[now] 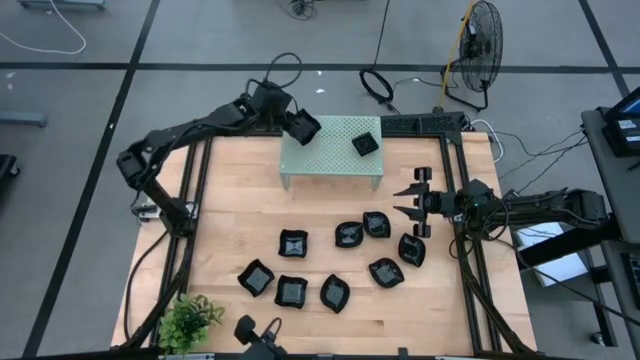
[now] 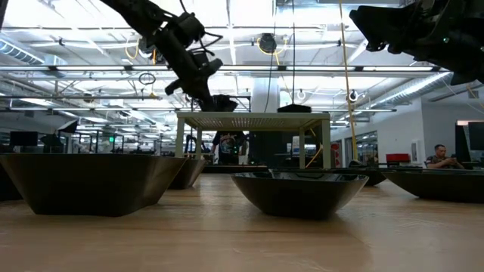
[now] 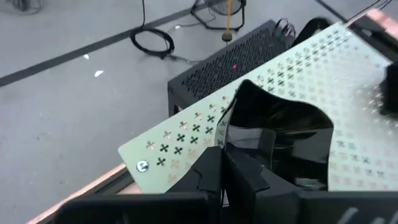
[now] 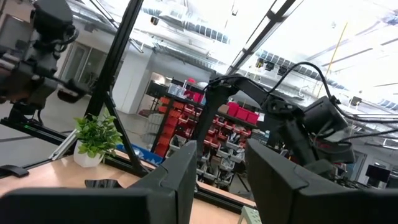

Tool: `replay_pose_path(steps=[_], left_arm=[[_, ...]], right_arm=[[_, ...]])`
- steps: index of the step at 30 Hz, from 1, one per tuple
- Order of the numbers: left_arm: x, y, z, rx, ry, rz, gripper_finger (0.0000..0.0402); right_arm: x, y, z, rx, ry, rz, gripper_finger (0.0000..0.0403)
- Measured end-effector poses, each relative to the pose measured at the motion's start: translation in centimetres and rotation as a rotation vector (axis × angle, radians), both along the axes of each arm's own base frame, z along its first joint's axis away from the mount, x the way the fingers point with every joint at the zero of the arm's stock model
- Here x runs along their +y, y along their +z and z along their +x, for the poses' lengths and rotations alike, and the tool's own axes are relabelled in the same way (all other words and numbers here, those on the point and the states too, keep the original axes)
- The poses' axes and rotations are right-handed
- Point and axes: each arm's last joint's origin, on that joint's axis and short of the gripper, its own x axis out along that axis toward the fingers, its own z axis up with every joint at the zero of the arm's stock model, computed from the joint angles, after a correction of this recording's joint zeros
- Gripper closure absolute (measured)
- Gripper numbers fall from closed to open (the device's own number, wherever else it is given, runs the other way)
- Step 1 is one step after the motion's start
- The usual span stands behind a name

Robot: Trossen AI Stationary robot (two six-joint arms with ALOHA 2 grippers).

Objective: Pick & Place Mini shaped plates
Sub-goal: Put the black distorted square plate on the shelf, then stack the black distorted square plate on top of the other black distorted square plate on the shelf

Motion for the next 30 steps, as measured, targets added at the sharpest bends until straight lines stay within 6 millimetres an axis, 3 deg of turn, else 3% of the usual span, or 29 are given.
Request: replay_pose_path(steps=[7, 21, 26, 30], left_arm=[[-0.3, -0.8, 0.4, 0.039, -0.014, -0.030, 0.0396], [-0.4, -1.0, 0.2, 0.084, -0.003, -0.024, 0.0331], [-1.6, 1.1, -0.4, 0.107, -0.104, 0.081, 0.0329], [-3.8, 3.4, -1.4, 0.094, -0.148, 0.108, 0.0328]], right_arm=[[0.0, 0.0, 0.0, 0.000, -0.001, -0.001, 0.0277], [0.0, 0.0, 0.0, 0.000, -0.001, -0.001, 0.0277], [0.0, 0.0, 0.0, 0.000, -0.001, -0.002, 0.0277], [0.0, 0.0, 0.0, 0.000, -0.001, -0.002, 0.0277]])
